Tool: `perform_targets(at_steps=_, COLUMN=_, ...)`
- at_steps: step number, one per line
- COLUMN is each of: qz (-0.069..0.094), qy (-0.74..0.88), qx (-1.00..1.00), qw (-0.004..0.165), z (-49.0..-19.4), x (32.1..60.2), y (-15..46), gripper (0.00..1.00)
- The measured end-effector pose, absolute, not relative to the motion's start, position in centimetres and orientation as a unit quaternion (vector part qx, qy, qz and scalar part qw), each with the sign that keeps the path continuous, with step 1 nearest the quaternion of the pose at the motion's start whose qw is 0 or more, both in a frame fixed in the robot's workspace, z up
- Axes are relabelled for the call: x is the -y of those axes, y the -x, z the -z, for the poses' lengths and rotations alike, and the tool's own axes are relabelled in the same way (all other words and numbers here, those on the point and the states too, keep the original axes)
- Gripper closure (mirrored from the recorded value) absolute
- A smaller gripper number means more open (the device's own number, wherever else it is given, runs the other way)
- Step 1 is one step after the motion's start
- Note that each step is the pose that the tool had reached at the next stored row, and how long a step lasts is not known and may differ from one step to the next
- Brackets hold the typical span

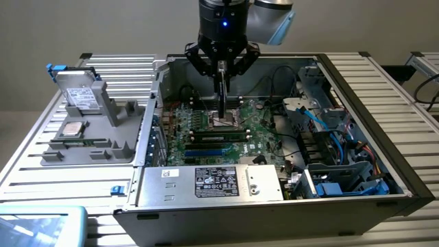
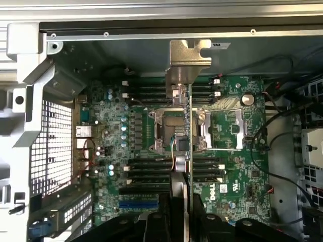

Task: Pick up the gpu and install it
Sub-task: 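Pick up the gpu and move the gpu toward the slot, then insert the gpu into the slot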

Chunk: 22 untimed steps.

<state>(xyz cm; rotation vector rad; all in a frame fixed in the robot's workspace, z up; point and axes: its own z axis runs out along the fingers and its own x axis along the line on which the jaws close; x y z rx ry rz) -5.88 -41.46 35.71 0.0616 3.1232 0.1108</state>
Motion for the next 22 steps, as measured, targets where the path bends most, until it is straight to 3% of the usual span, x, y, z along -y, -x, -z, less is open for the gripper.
perform_targets(at_steps=22, qz=-0.039, qy=0.058, qx=-0.998, qw=0.005, z=-35.1, x=41.5, y=4.4, gripper=0.72)
